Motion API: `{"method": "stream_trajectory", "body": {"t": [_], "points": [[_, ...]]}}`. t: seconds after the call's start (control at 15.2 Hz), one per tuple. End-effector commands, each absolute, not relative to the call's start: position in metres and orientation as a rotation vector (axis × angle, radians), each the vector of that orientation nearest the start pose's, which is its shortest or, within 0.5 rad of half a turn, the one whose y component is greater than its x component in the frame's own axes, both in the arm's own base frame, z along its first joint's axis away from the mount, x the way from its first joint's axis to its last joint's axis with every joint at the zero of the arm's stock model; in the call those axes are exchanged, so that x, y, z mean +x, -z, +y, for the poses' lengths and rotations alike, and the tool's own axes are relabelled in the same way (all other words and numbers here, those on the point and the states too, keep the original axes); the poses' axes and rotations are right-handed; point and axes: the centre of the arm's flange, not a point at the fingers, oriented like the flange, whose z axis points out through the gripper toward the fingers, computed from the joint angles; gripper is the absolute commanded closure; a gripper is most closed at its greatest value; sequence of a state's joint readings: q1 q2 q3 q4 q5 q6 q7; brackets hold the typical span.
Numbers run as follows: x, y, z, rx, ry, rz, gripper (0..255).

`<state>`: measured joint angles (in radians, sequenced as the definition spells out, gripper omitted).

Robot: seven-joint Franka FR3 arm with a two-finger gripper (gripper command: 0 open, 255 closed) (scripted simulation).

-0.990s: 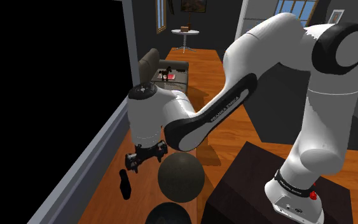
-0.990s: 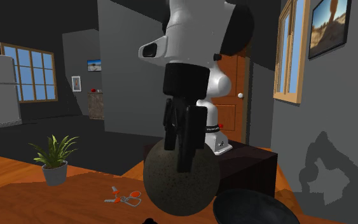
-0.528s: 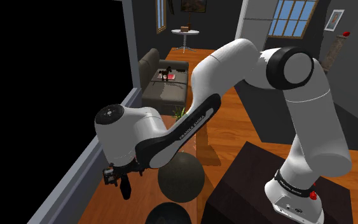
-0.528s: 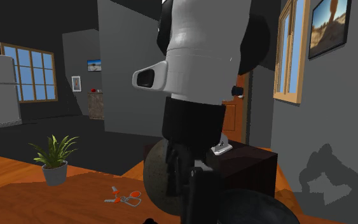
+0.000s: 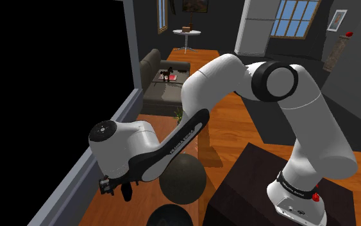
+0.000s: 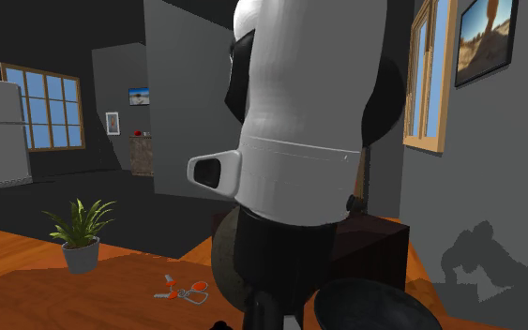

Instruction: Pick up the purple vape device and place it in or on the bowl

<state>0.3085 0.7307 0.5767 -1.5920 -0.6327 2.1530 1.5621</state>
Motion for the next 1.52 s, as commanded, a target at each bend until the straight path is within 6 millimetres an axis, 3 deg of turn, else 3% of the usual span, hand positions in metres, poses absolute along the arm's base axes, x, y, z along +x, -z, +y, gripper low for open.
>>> {"method": "stream_trajectory", "body": {"t": [0.0, 0.53, 0.59, 1.19, 1.45], "points": [[0.499, -0.238, 0.480, -3.129, 0.207, 0.679, 0], [0.499, -0.238, 0.480, -3.129, 0.207, 0.679, 0], [0.499, -0.238, 0.480, -3.129, 0.207, 0.679, 255], [0.499, -0.238, 0.480, -3.129, 0.207, 0.679, 255], [0.499, -0.259, 0.480, -3.129, 0.207, 0.679, 255]]}}
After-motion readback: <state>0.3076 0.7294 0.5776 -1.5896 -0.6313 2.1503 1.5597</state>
